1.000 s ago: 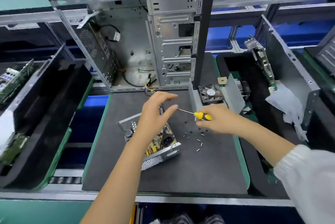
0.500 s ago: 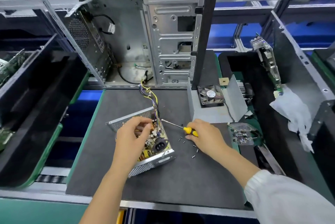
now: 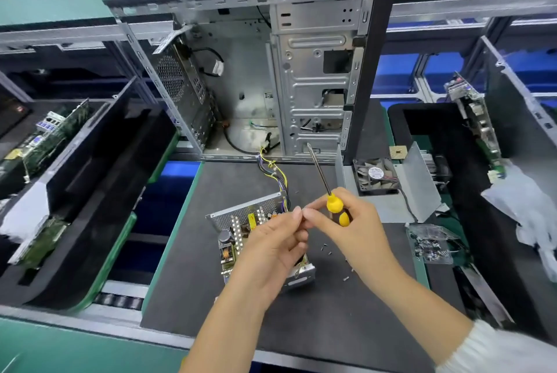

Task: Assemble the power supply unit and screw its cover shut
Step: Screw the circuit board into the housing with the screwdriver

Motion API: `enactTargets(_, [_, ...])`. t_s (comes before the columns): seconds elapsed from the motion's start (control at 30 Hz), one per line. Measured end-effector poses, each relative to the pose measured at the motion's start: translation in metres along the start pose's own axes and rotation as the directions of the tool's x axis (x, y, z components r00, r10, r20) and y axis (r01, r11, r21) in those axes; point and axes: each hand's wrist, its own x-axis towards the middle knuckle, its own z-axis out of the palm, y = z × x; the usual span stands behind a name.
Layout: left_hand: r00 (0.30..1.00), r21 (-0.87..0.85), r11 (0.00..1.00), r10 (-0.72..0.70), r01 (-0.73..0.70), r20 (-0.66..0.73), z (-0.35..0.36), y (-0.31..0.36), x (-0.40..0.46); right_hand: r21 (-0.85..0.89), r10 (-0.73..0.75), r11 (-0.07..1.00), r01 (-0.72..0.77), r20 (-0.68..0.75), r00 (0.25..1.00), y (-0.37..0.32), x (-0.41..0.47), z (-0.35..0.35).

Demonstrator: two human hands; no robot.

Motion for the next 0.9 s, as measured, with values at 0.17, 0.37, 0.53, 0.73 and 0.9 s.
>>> enactTargets(0.17, [0.999, -0.072, 0.996, -0.043, 0.042, -0.009, -0.008, 0.004, 0.002, -0.264, -0.194, 0.945, 0.191, 0.014, 0.981, 0.007, -0.005, 0.002])
enactTargets(0.37, [0.976, 0.073, 0.988, 0.148, -0.138, -0.162, -0.02, 0.009, 0.004, -0.524, -0.223, 0.792, 0.312, 0.227, 0.948, 0.01, -0.011, 0.002])
enactTargets(0.53, [0.959, 0.032, 0.969, 0.247, -0.245, -0.14, -0.03, 0.011, 0.002, -0.395, -0.049, 0.901, 0.179, 0.317, 0.947, 0.001, -0.008, 0.001])
enactTargets(0.73, [0.936, 0.033, 0.939, 0.345, -0.344, -0.065, -0.036, 0.022, -0.008, -0.405, -0.046, 0.896, 0.182, 0.325, 0.945, -0.009, -0.003, -0.032])
enactTargets(0.9, [0.912, 0.086, 0.908, 0.41, -0.411, 0.028, -0.038, 0.027, -0.015, -0.31, -0.156, 0.921, 0.237, 0.263, 0.952, -0.021, -0.007, -0.04])
